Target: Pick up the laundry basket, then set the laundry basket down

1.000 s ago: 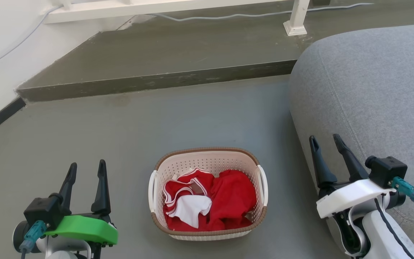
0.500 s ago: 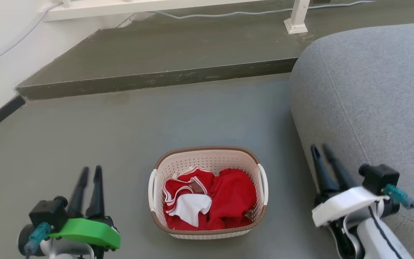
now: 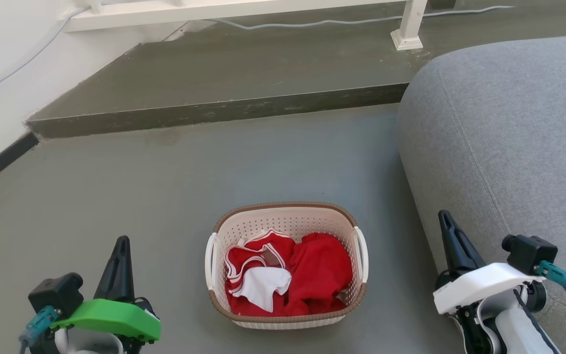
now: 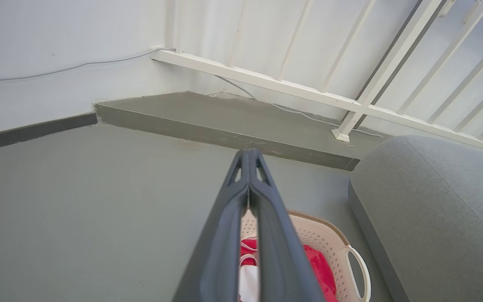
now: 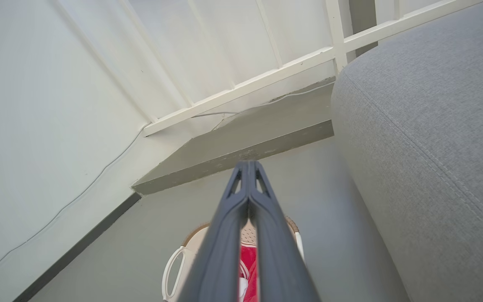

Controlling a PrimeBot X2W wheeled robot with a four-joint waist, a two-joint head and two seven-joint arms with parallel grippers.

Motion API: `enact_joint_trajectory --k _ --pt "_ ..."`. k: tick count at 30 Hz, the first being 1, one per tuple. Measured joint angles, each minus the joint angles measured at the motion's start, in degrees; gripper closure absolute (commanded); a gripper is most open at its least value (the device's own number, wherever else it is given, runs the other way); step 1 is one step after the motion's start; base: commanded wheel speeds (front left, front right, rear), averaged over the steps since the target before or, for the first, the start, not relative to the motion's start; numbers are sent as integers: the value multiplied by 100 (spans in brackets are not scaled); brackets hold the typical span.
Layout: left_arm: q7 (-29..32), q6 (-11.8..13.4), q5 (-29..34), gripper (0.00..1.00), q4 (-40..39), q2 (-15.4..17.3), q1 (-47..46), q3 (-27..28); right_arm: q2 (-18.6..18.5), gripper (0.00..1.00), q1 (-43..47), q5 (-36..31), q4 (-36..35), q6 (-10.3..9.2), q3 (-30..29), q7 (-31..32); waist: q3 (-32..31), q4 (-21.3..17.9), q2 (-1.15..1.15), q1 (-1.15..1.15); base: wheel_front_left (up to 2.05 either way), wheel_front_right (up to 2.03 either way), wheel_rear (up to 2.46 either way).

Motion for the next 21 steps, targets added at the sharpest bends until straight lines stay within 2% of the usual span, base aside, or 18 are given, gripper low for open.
enact_joint_trajectory --k 21 --pt "448 -52 -1564 100 86 -3 -5 203 74 100 -5 1530 -38 66 -416 423 -93 75 0 0 0 0 0"
